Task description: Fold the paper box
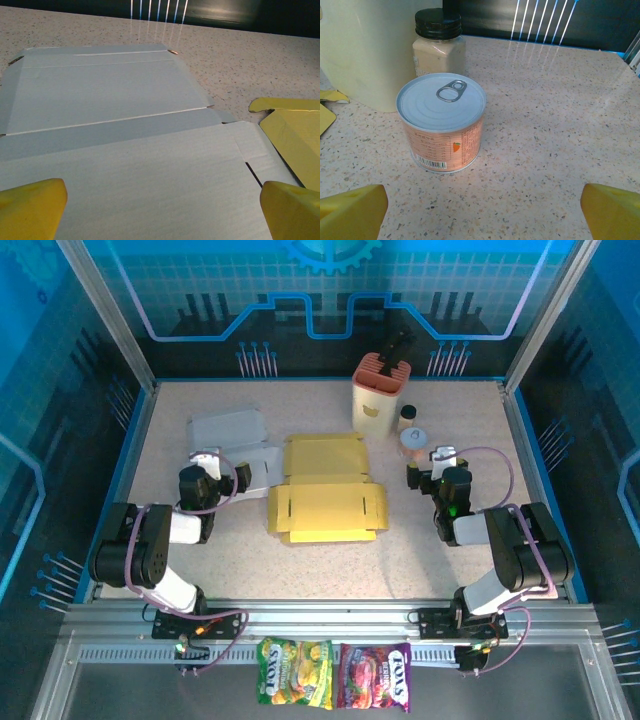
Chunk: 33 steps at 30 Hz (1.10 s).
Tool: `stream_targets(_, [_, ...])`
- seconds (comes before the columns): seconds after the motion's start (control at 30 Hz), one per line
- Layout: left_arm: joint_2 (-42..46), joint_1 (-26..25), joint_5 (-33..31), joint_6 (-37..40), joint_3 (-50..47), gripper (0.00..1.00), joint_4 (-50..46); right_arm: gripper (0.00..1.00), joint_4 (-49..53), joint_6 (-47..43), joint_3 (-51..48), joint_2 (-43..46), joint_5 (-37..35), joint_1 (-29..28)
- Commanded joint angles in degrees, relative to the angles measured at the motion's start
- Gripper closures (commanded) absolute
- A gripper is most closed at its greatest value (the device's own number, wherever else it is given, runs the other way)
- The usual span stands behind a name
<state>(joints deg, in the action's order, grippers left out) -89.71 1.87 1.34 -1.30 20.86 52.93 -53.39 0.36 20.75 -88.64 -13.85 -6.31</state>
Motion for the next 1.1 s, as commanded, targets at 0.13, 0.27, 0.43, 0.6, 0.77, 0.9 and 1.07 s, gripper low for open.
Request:
stream_targets(0.13, [2.29, -0.37, -0.17, 1.09, 0.32, 0.01, 0.34, 0.00, -4.36, -1.33, -2.22, 2.92, -4.62, -2.02])
stream_targets(0.27, [14.57, -7.07, -11.12, 5.67, 0.53, 0.01, -9.43, 0.00, -14.94, -12.14, -6.45, 8.17, -22.43, -13.40])
stream_targets(0.43, [27.47, -18.20, -30.35, 0.11, 9.11, 0.01, -24.14, 0.00, -0.93, -18.57, 5.20, 22.94, -35.09, -25.70])
stream_targets(0.6, [30.40, -14.97, -21.69, -44.33, 27.62, 0.01, -70.88, 0.00, 73.61, 39.41, 31.01, 34.50, -26.22, -22.60])
stream_targets(0.77, [27.45, -16.91, -3.77, -61.79, 28.75, 0.14, -81.60, 0.00, 84.83, 43.02, 32.75, 35.12, -4.81, -20.40])
stream_targets(0.9, [29.56, -25.45, -0.53, -73.50, 23.12, 0.26, -89.49, 0.10, 91.94, 43.34, 32.66, 31.22, 0.33, -27.59])
stream_targets(1.07, [35.28, -36.69, -3.06, -90.93, 8.94, 0.38, -77.34, 0.18, 84.47, 48.70, 24.25, 28.18, 11.90, -31.82])
